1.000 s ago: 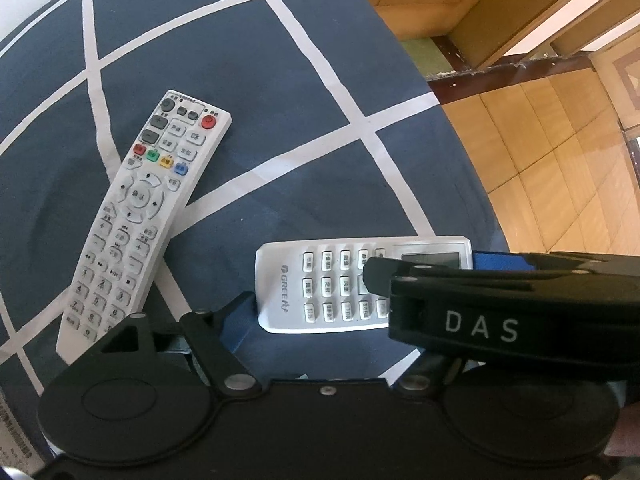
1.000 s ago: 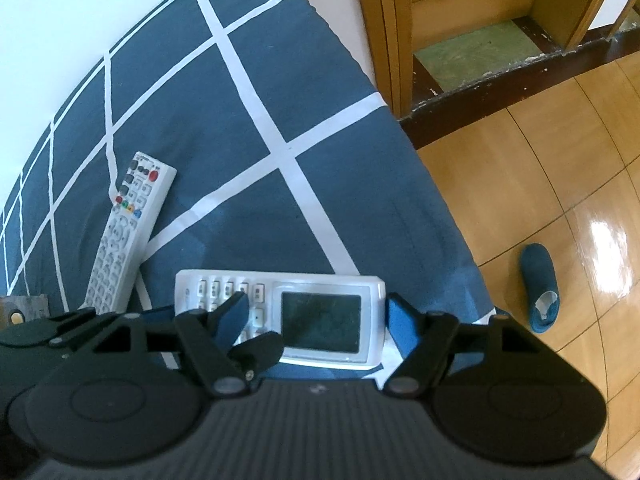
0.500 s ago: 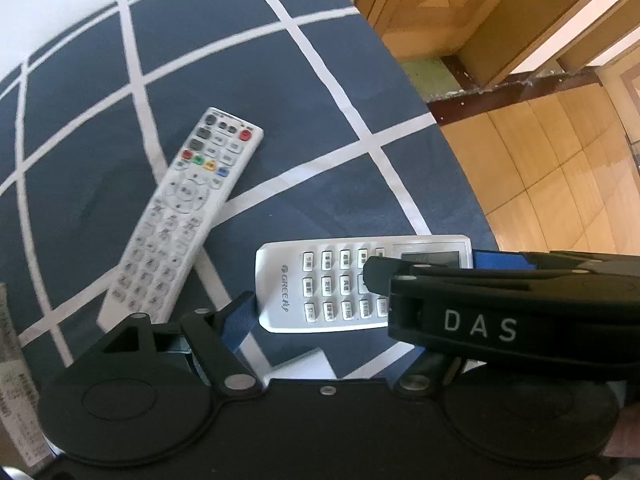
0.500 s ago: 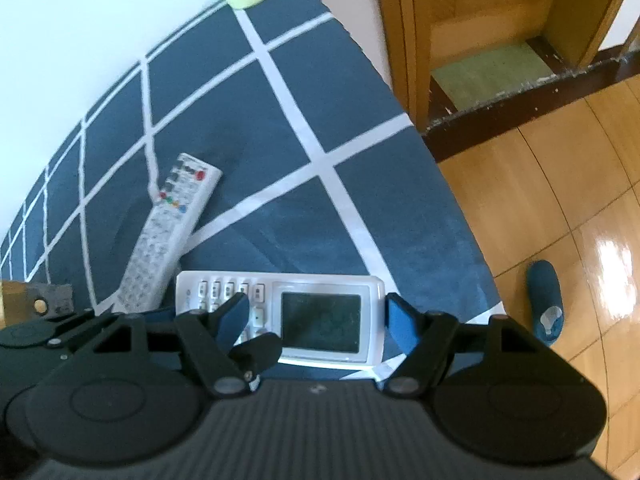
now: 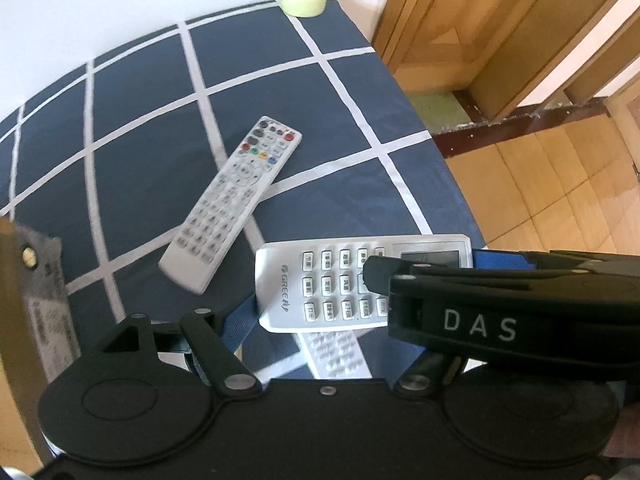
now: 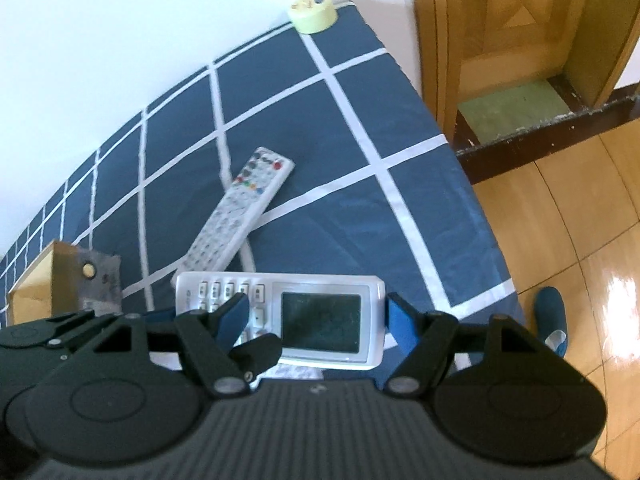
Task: Organize objects
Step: 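Lift the handset remote with the right gripper and carry it over the box, then lower the handset into the box and open the right gripper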
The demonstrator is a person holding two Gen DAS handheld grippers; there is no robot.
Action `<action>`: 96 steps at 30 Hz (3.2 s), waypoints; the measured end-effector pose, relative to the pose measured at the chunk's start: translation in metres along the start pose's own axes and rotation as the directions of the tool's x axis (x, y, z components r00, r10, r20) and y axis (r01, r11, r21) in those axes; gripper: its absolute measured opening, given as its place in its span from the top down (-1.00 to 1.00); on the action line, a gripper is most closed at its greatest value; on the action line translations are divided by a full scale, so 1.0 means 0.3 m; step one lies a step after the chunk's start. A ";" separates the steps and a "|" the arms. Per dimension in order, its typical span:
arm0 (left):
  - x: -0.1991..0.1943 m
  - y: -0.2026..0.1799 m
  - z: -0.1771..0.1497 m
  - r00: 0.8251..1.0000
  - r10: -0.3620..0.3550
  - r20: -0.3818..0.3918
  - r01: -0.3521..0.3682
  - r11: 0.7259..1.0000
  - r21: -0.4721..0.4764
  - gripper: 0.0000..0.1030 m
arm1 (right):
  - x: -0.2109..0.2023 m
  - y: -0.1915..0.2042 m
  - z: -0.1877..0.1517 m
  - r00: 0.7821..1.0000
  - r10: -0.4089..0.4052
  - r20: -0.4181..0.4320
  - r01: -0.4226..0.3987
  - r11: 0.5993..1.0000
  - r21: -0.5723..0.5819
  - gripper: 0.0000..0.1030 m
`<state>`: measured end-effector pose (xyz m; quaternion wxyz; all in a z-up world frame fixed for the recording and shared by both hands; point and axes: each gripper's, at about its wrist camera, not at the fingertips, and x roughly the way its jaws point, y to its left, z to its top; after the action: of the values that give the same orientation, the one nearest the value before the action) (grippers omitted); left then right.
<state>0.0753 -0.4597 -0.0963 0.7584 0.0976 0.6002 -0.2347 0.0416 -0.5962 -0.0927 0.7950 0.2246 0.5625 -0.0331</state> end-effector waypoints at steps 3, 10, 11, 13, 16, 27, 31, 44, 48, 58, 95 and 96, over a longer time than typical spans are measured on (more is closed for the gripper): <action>-0.050 0.016 -0.040 1.000 0.006 0.018 -0.006 1.000 -0.013 -0.45 | -0.033 0.037 -0.037 1.000 0.007 0.011 -0.006 1.000 -0.018 -0.42; -0.135 0.069 -0.140 0.999 0.016 0.041 -0.014 0.999 -0.043 -0.45 | -0.088 0.132 -0.129 1.000 0.017 0.022 -0.016 0.998 -0.053 -0.42; -0.148 0.082 -0.155 0.999 0.018 0.043 -0.015 0.999 -0.047 -0.45 | -0.093 0.147 -0.141 1.000 0.019 0.023 -0.017 0.998 -0.058 -0.42; -0.170 0.102 -0.180 0.999 0.021 0.050 -0.018 0.998 -0.053 -0.45 | -0.103 0.181 -0.166 0.999 0.022 0.026 -0.020 0.998 -0.067 -0.42; -0.206 0.144 -0.216 0.998 0.025 0.060 -0.021 0.998 -0.064 -0.45 | -0.115 0.237 -0.197 0.999 0.026 0.029 -0.024 0.996 -0.081 -0.42; -0.340 0.369 -0.347 0.994 0.055 0.091 -0.045 0.993 -0.111 -0.44 | -0.112 0.506 -0.302 0.998 0.055 0.033 -0.050 0.989 -0.137 -0.42; -0.383 0.470 -0.396 0.993 0.065 0.099 -0.052 0.990 -0.128 -0.45 | -0.095 0.621 -0.345 0.997 0.065 0.031 -0.059 0.986 -0.159 -0.42; -0.479 0.782 -0.509 0.989 0.079 0.124 -0.058 0.985 -0.160 -0.45 | -0.031 0.959 -0.439 0.996 0.077 0.035 -0.069 0.977 -0.202 -0.42; -0.502 0.872 -0.537 0.988 0.084 0.132 -0.060 0.983 -0.175 -0.45 | -0.003 1.057 -0.458 0.996 0.083 0.030 -0.074 0.972 -0.223 -0.42; -0.511 1.074 -0.552 0.988 0.085 0.131 -0.053 0.972 -0.230 -0.45 | 0.093 1.258 -0.461 0.997 0.079 0.004 -0.075 0.958 -0.276 -0.42; -0.099 1.478 -0.285 1.000 0.026 -0.010 -0.028 0.941 -0.337 -0.45 | 0.662 1.431 -0.158 0.984 0.014 -0.177 -0.072 0.943 -0.324 -0.42; -0.091 1.481 -0.279 1.000 0.023 -0.013 -0.026 0.940 -0.339 -0.45 | 0.669 1.431 -0.153 0.984 0.012 -0.179 -0.070 0.944 -0.323 -0.42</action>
<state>0.2084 -0.0303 -0.1515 0.7641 -0.0258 0.6336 -0.1179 0.2055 -0.1530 -0.1500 0.7692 0.1029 0.6230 0.0974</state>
